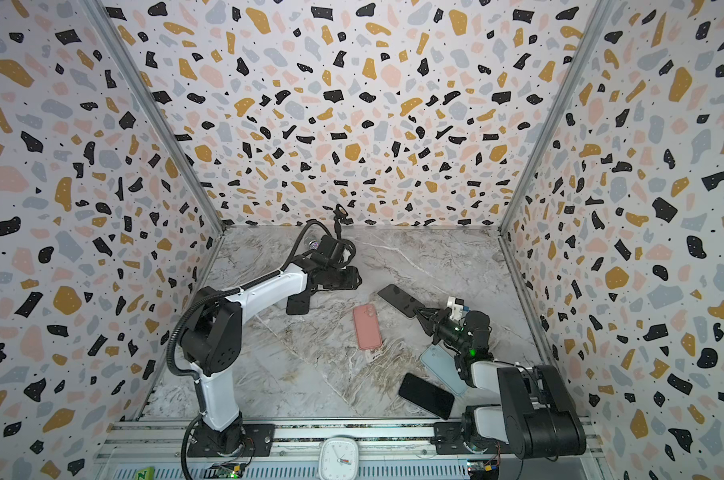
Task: Put the phone into the phone case
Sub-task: 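Grasp the pink case rim with the left gripper while the right holds the phone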
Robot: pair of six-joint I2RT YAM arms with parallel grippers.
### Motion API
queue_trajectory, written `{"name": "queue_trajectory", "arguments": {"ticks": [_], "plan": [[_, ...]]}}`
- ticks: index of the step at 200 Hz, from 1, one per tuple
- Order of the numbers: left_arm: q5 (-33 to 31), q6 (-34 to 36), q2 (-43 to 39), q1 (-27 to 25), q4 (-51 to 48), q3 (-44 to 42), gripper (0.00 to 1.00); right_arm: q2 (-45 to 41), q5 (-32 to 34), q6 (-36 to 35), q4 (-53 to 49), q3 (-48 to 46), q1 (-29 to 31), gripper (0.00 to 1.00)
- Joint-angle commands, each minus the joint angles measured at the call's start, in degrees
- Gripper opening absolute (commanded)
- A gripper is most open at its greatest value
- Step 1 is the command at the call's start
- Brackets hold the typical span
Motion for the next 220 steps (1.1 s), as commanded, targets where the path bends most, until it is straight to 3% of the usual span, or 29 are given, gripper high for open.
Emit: {"name": "queue_trajectory", "arguments": {"ticks": [1,51,132,179,220], "plan": [[-3.9,10.5,2.5,-2.3,-10.2,4.0,0.51,-2.6,-3.2,-4.4,-1.8,0.9,-0.6,0.02],[-4.6,15.5,8.4,-3.5,-17.3,10.6,0.52,-4.6,-4.6,-8.3,-6.7,1.0,-2.4,0.02],[-3.3,16.3,13.2,-5.1,-17.2,11.9,0.52,-3.6,-6.1,-11.3,-9.1,2.4,-2.7,0.01],[-4.0,16.3,13.9,-5.3,-16.5,10.4,0.45,-2.1,-6.2,-12.4,-9.9,3.6,-1.6,0.01],[-4.9,16.1,13.7,-5.4,-16.5,10.1,0.31,0.0,-6.0,-13.6,-11.2,5.9,0.3,0.01]]}}
